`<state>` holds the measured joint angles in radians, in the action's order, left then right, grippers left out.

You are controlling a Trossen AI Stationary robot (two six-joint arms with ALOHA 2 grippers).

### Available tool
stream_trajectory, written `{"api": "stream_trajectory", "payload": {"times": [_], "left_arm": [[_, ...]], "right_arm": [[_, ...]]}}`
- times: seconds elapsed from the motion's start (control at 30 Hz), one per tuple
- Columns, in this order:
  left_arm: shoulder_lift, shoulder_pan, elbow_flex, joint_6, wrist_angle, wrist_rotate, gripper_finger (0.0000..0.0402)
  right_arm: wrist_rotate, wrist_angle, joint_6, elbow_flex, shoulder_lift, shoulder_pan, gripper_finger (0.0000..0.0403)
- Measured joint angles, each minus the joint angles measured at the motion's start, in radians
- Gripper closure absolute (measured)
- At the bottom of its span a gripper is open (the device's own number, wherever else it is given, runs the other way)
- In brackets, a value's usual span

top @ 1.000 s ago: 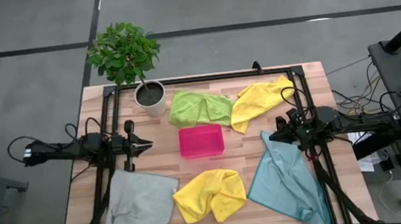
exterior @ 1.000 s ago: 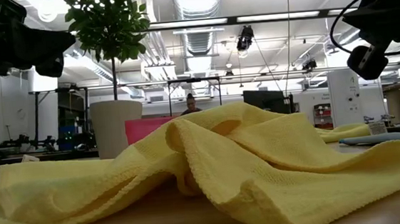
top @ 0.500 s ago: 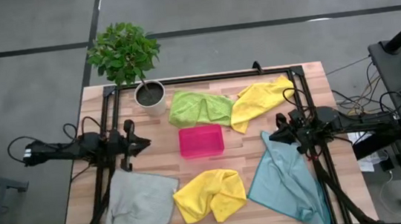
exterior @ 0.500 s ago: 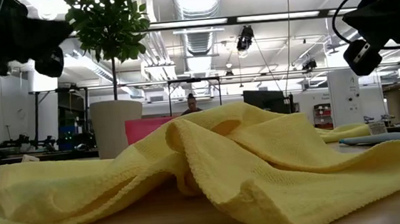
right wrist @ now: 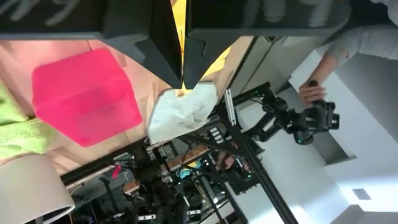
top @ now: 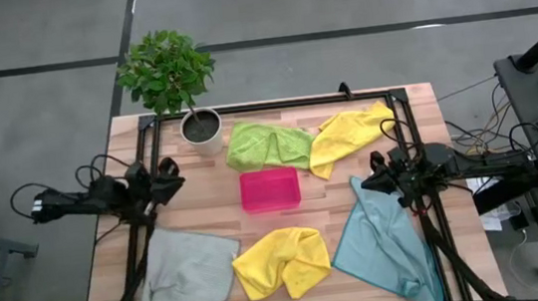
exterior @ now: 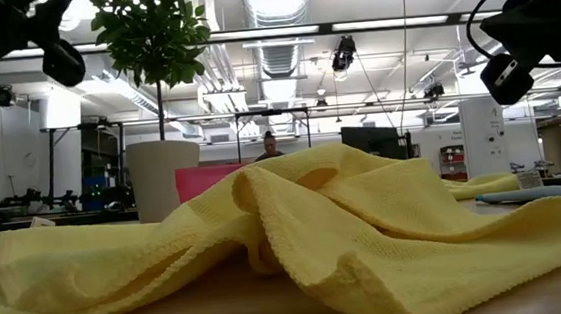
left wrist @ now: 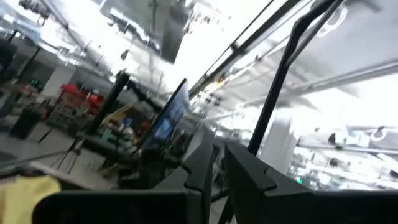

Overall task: Fold microfiber towels
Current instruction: Fold the bottom yellow microfiber cloth

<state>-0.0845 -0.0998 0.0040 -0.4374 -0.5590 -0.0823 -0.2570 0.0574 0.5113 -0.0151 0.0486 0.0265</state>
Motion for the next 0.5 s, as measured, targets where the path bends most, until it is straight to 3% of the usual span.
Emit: {"api": "stream_trajectory", "payload": {"times": [0.13, 0.33, 0.5], "left_arm": [[-0.002, 0.000, 0.000, 0.000, -0.066, -0.012, 0.0373], [-0.003, 0.000, 0.002, 0.004, -0.093, -0.134, 0.0373], [-0.045, 0.000, 0.011, -0.011, -0.090, -0.138, 0.0373]], "right_arm": [[0.085, 0.002, -0.061, 0.000, 0.000, 0.000, 0.0394], [0.243, 0.016, -0.114, 0.000, 0.000, 0.000, 0.0394], [0.322, 0.096, -0.130, 0.000, 0.010, 0.000, 0.0394]]}}
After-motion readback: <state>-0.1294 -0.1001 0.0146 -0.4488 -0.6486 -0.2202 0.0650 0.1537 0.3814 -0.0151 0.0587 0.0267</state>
